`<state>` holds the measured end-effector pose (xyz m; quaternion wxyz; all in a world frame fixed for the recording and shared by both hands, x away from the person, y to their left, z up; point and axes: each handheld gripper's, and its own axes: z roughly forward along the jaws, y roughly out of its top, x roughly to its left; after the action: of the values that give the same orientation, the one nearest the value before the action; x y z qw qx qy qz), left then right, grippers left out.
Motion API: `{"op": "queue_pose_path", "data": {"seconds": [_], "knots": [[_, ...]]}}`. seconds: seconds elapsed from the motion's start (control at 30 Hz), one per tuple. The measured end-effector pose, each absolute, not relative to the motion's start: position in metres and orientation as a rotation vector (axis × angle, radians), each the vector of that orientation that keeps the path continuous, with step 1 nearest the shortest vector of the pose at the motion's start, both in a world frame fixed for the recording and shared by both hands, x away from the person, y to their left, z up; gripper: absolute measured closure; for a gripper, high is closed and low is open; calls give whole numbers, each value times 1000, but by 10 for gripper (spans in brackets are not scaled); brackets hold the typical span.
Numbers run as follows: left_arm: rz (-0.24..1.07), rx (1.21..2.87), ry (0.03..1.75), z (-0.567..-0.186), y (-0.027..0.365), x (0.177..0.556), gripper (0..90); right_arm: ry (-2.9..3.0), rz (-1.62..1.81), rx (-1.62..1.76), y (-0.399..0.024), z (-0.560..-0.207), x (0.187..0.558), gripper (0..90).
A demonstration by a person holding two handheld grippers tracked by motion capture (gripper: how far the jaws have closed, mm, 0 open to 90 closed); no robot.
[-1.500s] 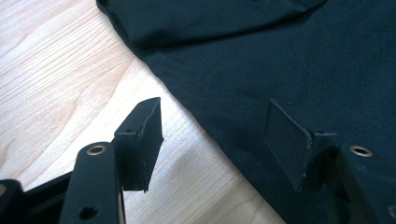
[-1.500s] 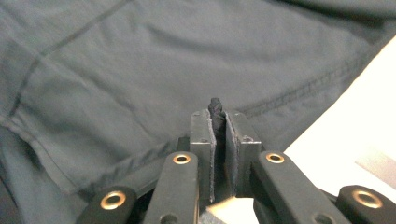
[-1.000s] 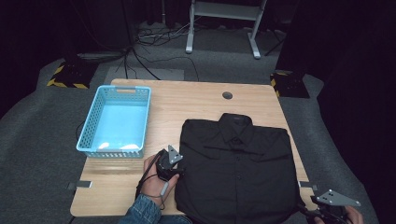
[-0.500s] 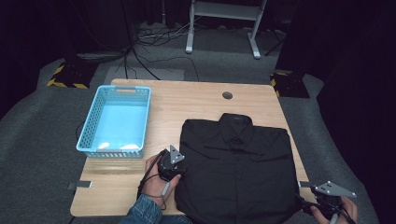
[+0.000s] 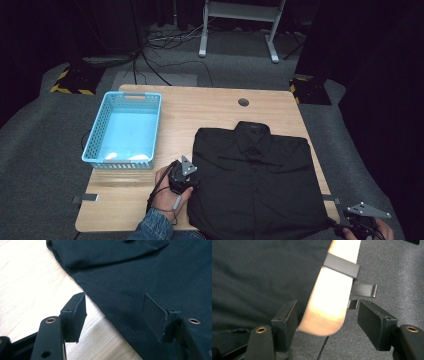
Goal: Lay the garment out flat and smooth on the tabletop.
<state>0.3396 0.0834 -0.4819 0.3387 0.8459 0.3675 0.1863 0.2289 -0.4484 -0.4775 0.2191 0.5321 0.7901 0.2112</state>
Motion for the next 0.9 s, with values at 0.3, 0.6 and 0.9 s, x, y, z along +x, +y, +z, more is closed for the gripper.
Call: {"op": "queue_pose_path", "data": {"seconds": [0.3,0.6,0.9], "knots": [[488,2195,956,-482,83,340,358,2229,602,1452,-446,-477,223,335],[491,2200,851,-475,74,345,288,2196,678,1385,-437,-457,243,326],[512,2189,904,-467,74,362,282,2201,750,1319,-424,-446,285,308]]}}
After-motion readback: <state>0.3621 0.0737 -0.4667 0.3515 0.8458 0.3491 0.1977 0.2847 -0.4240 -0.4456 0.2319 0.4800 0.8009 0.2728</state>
